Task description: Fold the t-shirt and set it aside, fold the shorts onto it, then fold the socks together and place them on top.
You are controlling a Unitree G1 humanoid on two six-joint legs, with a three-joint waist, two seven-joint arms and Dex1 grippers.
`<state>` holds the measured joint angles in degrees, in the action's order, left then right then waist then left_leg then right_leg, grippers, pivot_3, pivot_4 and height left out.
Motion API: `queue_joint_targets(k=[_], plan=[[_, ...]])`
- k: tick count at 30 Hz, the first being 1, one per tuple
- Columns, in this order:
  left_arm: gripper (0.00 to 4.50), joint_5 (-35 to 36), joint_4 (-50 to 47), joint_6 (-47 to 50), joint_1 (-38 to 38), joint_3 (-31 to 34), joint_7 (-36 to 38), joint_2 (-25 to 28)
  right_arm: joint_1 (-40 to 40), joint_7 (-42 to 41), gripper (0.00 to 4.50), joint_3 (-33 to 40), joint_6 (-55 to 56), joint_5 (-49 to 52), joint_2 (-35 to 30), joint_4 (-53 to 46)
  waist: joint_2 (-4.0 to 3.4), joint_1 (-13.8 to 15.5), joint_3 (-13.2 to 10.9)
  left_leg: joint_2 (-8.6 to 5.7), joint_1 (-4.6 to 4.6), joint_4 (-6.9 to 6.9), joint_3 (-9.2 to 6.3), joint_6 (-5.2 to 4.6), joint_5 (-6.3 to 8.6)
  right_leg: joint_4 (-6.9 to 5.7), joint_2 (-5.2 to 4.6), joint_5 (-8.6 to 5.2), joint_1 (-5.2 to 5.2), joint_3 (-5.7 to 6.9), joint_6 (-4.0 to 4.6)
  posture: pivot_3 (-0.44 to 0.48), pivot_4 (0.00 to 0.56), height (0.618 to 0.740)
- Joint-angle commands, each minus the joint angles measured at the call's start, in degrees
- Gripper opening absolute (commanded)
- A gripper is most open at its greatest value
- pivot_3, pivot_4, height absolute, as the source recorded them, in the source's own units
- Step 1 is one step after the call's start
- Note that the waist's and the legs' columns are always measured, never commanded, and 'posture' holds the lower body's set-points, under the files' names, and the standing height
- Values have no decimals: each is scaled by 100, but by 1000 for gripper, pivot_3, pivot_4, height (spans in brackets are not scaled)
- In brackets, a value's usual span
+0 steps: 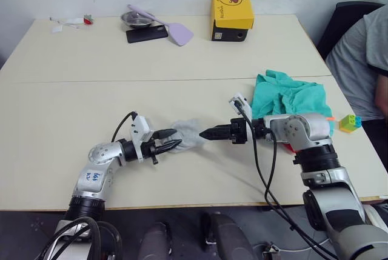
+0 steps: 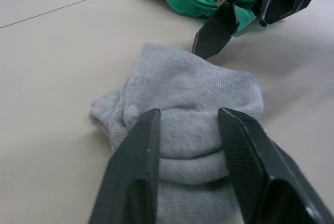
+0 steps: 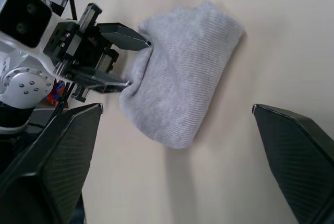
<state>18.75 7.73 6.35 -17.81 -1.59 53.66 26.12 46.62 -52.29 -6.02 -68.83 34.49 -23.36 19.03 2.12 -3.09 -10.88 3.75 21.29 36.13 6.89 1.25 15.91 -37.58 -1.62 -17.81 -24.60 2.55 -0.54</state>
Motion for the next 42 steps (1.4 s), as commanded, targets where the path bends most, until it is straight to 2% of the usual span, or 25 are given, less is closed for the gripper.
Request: queue_joint_targets(k=[1,5,10,13,18,24,28,32,36,40,42], plan=[[3142,-71,122,-222,2,66,39,40,325,51,4500,60,64,-123,261,698,0,-14,0,0,-1,1,1,-1,0,0,0,1,2,0,-2,0,150,740],[4446,-128,101,-454,34,58,108,77,543,-72,4500,-277,198,-387,540,1148,1,-23,2,3,-6,2,1,-3,-2,-2,2,5,4,0,-1,0,150,740],[4479,130,-345,-574,339,322,278,232,656,-44,4500,-383,264,-571,908,1416,0,-79,3,7,-6,-2,2,0,-1,-2,3,5,3,1,0,0,150,740],[4500,175,-583,-614,562,506,302,415,714,16,3950,-243,243,-588,1048,1581,0,-142,3,11,-6,-4,1,3,-1,-2,4,5,2,4,1,0,150,740],[4500,362,-949,-607,856,846,233,550,725,-162,2156,-258,79,-563,1077,1577,-1,-165,2,10,-2,-12,1,5,1,6,3,3,0,5,3,0,150,740],[4500,915,-1705,140,1468,1179,486,1044,691,-109,21,-4,-67,-474,1161,1528,6,-191,7,12,-1,-10,1,4,4,10,2,4,1,4,3,0,150,740],[4500,1520,-2306,540,1677,1593,392,1161,515,-254,21,630,-351,58,1039,892,4,-156,4,10,-3,-10,-3,2,2,10,-1,5,3,6,8,0,150,740],[4500,2254,-3130,1020,1933,1954,160,1105,260,-71,21,1590,-1272,856,730,-117,-9,-128,-3,9,29,-13,-8,0,5,19,-3,5,-18,9,8,0,150,740],[4500,2634,-3711,1359,2051,2126,-297,1061,298,841,21,3287,-2308,1560,633,-777,-13,-103,-6,5,39,-12,-9,-10,14,38,-6,5,-19,10,7,0,150,740],[4500,2922,-3729,1626,1863,2182,-709,988,506,2277,21,4694,-2367,2156,498,-699,-13,-107,-6,5,38,-14,-11,-12,16,49,-2,6,-13,10,5,0,150,740],[4500,2986,-3701,1724,1703,2148,-693,1078,618,2957,21,5313,-2367,2373,215,-618,-18,-97,-10,4,39,-11,-10,-13,13,48,3,8,-14,9,2,0,150,740]])
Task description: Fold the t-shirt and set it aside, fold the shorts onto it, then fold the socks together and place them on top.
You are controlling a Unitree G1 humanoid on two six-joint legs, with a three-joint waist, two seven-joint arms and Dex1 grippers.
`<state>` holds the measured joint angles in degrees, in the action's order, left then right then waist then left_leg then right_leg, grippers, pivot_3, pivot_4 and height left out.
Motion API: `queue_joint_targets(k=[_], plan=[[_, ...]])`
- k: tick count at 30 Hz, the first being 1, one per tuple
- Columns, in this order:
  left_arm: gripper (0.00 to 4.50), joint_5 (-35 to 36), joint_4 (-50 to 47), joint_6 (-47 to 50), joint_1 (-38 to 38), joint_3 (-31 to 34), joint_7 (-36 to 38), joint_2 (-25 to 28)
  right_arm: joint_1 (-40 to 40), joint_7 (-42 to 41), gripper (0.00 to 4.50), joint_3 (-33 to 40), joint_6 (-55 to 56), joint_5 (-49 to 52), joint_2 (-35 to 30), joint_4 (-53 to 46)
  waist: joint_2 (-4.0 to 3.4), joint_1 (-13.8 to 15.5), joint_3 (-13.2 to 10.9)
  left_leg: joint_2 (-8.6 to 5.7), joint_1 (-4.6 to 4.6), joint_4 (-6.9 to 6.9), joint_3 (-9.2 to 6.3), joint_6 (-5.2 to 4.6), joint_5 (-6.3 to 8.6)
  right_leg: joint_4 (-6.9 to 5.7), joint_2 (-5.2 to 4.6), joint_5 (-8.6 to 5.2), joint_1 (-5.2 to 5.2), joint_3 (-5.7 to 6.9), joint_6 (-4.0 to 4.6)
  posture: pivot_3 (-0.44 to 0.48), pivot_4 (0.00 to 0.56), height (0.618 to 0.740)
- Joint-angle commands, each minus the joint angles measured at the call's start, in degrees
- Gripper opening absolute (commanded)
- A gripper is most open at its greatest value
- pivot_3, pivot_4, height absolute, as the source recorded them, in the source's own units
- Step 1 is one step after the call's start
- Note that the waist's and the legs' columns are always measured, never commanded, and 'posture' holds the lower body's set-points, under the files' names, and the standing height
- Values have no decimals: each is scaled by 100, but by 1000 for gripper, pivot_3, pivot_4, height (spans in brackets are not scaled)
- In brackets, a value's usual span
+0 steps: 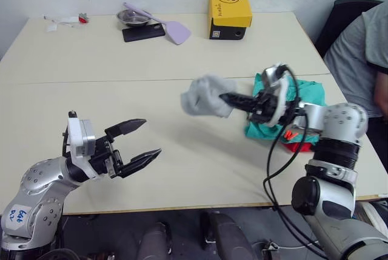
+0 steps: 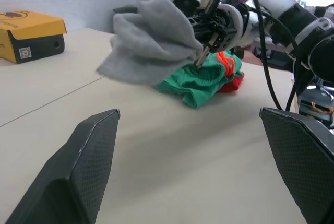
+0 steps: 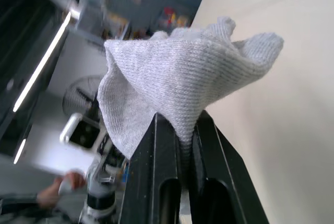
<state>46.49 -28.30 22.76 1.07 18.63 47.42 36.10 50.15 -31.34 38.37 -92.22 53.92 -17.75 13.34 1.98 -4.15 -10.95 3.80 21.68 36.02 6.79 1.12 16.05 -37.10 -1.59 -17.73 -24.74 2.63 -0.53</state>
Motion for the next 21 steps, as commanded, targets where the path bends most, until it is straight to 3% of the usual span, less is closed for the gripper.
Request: queue_joint_targets(k=[1,9,15,21], plan=[[4500,257,-112,141,-286,103,-52,129,291,1185,21,1129,-28,494,-580,28,-7,28,-4,-2,3,0,0,-1,-3,1,1,2,-2,0,-3,0,150,740],[4500,723,-103,689,-1073,88,-2,477,228,2337,21,1795,1,257,-1488,415,-12,78,-7,-2,9,-3,7,4,-6,19,11,2,-3,-11,-10,0,150,740],[4500,545,55,731,-1281,-67,143,541,-500,2459,21,1963,389,-230,-1876,1006,-14,115,-8,-5,9,-4,6,30,-21,24,14,-7,0,-17,-29,0,150,740],[4500,523,87,742,-1300,-72,145,554,-994,2525,21,2198,541,-309,-1886,968,-19,98,-11,-10,7,-3,24,29,-20,24,16,-5,-3,-44,-44,0,150,740]])
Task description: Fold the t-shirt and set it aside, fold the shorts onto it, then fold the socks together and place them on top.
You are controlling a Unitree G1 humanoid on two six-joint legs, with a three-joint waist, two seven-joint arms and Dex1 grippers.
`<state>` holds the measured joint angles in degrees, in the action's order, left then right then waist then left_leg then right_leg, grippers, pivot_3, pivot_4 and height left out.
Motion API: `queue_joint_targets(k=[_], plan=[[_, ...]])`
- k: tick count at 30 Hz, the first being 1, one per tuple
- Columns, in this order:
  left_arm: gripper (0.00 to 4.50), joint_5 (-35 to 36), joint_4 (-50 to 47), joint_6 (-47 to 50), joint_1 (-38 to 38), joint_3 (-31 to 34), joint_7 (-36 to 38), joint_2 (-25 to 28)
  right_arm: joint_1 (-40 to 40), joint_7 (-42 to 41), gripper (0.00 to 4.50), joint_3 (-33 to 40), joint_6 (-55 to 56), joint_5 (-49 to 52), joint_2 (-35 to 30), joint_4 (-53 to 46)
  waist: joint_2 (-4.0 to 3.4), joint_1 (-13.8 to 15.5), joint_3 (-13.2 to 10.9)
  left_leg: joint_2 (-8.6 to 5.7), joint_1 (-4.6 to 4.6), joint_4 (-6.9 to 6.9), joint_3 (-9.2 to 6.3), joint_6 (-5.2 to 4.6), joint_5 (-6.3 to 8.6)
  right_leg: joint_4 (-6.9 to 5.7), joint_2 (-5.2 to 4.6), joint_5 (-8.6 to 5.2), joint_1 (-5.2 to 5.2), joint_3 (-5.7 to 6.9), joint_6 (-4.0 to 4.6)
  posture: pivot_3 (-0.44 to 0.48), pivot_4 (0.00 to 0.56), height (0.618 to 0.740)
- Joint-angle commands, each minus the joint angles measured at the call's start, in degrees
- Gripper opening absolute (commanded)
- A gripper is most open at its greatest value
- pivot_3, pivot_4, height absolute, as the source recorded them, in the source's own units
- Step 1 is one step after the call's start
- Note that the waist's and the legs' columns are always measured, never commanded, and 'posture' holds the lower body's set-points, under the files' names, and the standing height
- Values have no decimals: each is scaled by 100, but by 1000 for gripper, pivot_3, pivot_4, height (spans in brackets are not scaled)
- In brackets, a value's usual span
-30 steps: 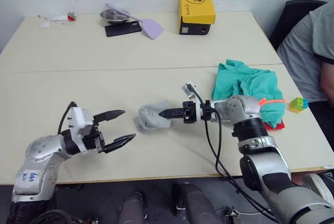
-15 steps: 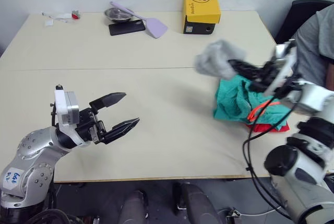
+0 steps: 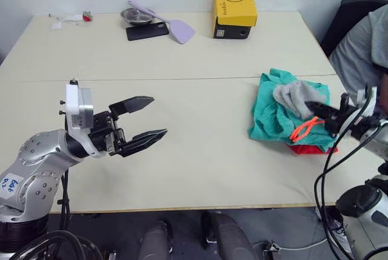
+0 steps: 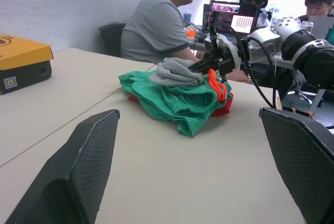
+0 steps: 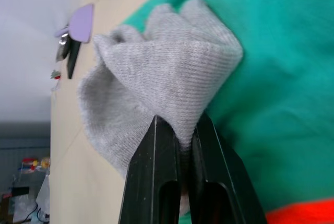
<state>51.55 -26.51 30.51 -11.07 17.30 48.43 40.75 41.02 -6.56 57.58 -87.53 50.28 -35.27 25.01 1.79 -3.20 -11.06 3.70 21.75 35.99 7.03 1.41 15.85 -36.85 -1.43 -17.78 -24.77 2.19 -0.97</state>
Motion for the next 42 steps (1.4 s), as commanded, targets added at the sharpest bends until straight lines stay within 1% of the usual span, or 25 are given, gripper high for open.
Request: queue_joint_targets(k=[1,9,14,16,17,18,20,23,25,26,28,29,31,32,34,35,37,38,40,41,42], plan=[[4500,3,-85,-35,-89,54,45,87,-123,55,21,304,55,60,-98,-240,0,9,0,0,-3,0,0,0,0,-1,1,0,2,-1,-1,0,150,740],[4500,-168,80,-91,-208,-53,128,51,-358,258,21,209,560,-72,303,-373,0,13,0,-1,-16,0,5,0,-1,-1,3,3,13,-10,-10,0,150,740],[4500,-264,174,-140,-248,-58,198,19,-622,51,21,49,1039,82,553,-905,0,13,0,-1,-18,-1,6,1,-1,-1,3,3,13,-12,-10,0,150,740],[4500,-316,199,-206,-247,-65,236,-7,-663,93,21,141,932,243,578,-1038,0,13,0,-1,-17,-1,6,0,-1,-1,3,3,13,-12,-11,0,150,740],[4500,-333,210,-232,-243,-66,255,-13,-698,112,576,151,930,291,578,-1124,0,13,0,-1,-18,-1,8,0,-1,-1,2,4,13,-13,-12,0,150,740],[4500,-355,215,-261,-222,-66,273,-18,-719,101,824,195,815,408,560,-1174,0,14,0,-2,-18,0,9,0,0,-1,2,4,13,-15,-12,0,150,740],[4500,-440,253,-330,-175,-80,325,-22,-789,170,1503,247,702,509,487,-1316,0,14,0,-1,-18,-1,9,0,0,-1,2,4,13,-15,-12,0,150,740],[4500,-509,290,-362,-48,-80,421,-1,-1031,129,2500,153,370,567,204,-1533,0,15,0,-1,-19,-4,9,0,0,0,2,4,12,-15,-12,0,150,740],[4500,-409,294,-223,131,-29,550,89,-1333,-83,3190,-2,198,542,-108,-1658,-1,15,0,-1,-18,-6,11,-1,1,1,2,3,11,-17,-13,0,150,740],[4500,-461,311,-245,241,-11,623,133,-1520,-258,3627,-102,187,529,-294,-1741,-1,15,0,-1,-19,-6,11,-3,3,2,2,1,12,-18,-16,0,150,740],[4500,-665,379,-382,415,-4,743,209,-1889,-758,4259,-317,181,568,-765,-1909,-2,16,0,-2,-19,-7,12,-4,5,4,2,-2,11,-19,-21,0,150,740],[4500,-753,421,-448,461,5,770,236,-2104,-1069,4458,-487,286,543,-1032,-2011,-2,16,0,-2,-20,-8,13,-4,7,5,2,-5,11,-20,-23,0,150,740],[4500,-956,480,-588,557,26,799,298,-2709,-2100,4458,-940,1036,308,-1603,-2375,-3,20,-2,-3,-20,-6,15,-8,9,5,2,-6,11,-22,-25,0,150,740],[4500,-1016,492,-636,589,31,819,312,-2913,-2451,4458,-1086,1334,222,-1771,-2462,-3,21,-2,-4,-21,-6,14,-19,15,6,2,-8,12,-22,-27,0,150,740],[4500,-1173,510,-788,774,156,856,353,-3299,-3594,4458,-1386,2506,-66,-2029,-2945,-3,-4,-2,-3,-30,-6,16,-36,27,9,2,-13,19,-23,-37,0,150,740],[4500,-1284,523,-884,864,215,827,356,-3387,-4019,4458,-1549,3048,-204,-2064,-3148,-3,-26,-2,-1,-34,-10,21,-37,29,11,3,-17,21,-25,-45,0,150,740],[4500,-1457,545,-1058,1036,288,829,366,-3345,-4631,4458,-1947,3977,-436,-1983,-3452,-1,-58,-3,3,-47,-17,34,-35,29,10,9,-23,22,-41,-54,0,150,740],[4500,-1673,611,-1265,1170,326,825,378,-3258,-4884,4458,-2313,4627,-724,-1879,-3553,1,-65,-4,3,-51,-19,37,-34,28,9,10,-23,22,-44,-54,0,150,740],[4500,-2033,752,-1572,1426,423,789,413,-2970,-5404,4458,-3203,6433,-1630,-1595,-3458,7,-85,-8,4,-58,-23,36,-29,21,9,11,-21,23,-45,-51,0,150,740],[4500,-2160,804,-1693,1552,479,770,408,-2793,-5621,4458,-3576,6945,-1831,-1392,-3398,12,-104,-10,4,-56,-22,35,-28,19,9,11,-20,22,-43,-50,0,150,740],[4500,-2220,832,-1766,1652,527,757,388,-2648,-5771,4458,-3837,7214,-1892,-1209,-3340,14,-102,-12,4,-58,-25,37,-27,18,13,11,-15,22,-44,-41,0,150,740]])
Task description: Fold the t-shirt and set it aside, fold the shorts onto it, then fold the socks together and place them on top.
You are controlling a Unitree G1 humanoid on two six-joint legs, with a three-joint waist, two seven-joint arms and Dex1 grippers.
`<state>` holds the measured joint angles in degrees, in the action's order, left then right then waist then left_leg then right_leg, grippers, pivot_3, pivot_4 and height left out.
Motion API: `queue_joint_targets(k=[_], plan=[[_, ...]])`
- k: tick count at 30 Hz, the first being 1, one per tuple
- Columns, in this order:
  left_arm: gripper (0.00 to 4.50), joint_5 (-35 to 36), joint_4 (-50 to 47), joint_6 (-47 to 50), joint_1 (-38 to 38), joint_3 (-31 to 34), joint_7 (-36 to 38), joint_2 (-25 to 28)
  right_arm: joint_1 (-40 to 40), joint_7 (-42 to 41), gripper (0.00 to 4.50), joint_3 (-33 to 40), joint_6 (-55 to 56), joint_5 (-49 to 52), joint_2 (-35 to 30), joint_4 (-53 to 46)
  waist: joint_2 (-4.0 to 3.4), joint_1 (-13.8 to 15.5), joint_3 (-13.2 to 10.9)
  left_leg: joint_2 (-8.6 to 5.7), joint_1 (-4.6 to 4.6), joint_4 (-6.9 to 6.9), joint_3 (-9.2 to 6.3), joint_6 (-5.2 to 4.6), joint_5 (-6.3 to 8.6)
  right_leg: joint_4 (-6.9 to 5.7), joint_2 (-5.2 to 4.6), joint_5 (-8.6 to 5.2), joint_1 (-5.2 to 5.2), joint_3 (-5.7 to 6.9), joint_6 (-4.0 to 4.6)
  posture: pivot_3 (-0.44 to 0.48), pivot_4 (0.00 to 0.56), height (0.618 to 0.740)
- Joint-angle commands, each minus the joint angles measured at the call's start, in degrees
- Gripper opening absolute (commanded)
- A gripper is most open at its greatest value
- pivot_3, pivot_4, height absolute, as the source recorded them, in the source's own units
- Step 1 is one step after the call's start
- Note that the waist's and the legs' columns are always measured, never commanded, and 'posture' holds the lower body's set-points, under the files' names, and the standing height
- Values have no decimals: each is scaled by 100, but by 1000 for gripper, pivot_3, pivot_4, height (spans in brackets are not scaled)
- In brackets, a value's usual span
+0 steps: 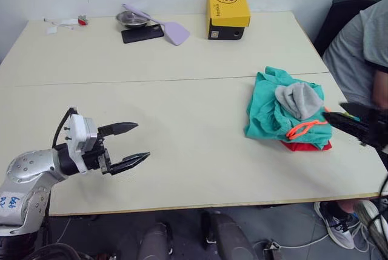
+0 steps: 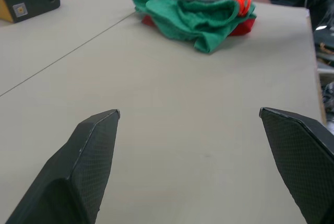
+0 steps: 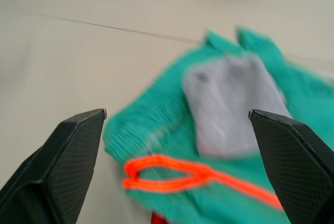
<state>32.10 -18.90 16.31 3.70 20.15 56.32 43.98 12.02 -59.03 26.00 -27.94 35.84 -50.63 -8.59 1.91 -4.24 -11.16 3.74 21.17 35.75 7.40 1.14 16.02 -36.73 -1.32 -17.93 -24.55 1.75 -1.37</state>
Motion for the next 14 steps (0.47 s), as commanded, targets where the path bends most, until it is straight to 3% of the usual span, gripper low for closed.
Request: queue_joint_targets(k=[1,7,14], plan=[[4500,-371,157,-461,322,329,-42,41,415,-665,4458,-1060,1472,-532,579,55,2,4,-2,-1,3,-1,0,0,-1,1,-1,4,-1,0,6,0,150,740],[4500,-987,933,-1344,826,621,8,91,693,-1647,4458,-2703,3195,-1423,1467,910,4,54,-2,-2,3,-8,1,4,6,-12,-10,16,-9,4,38,0,150,740],[4500,-1053,1097,-1819,711,667,-100,40,926,-1662,4458,-3032,4213,-1899,1754,1893,4,141,-2,-3,18,35,7,-25,55,-13,-36,7,-5,24,52,0,150,740]])
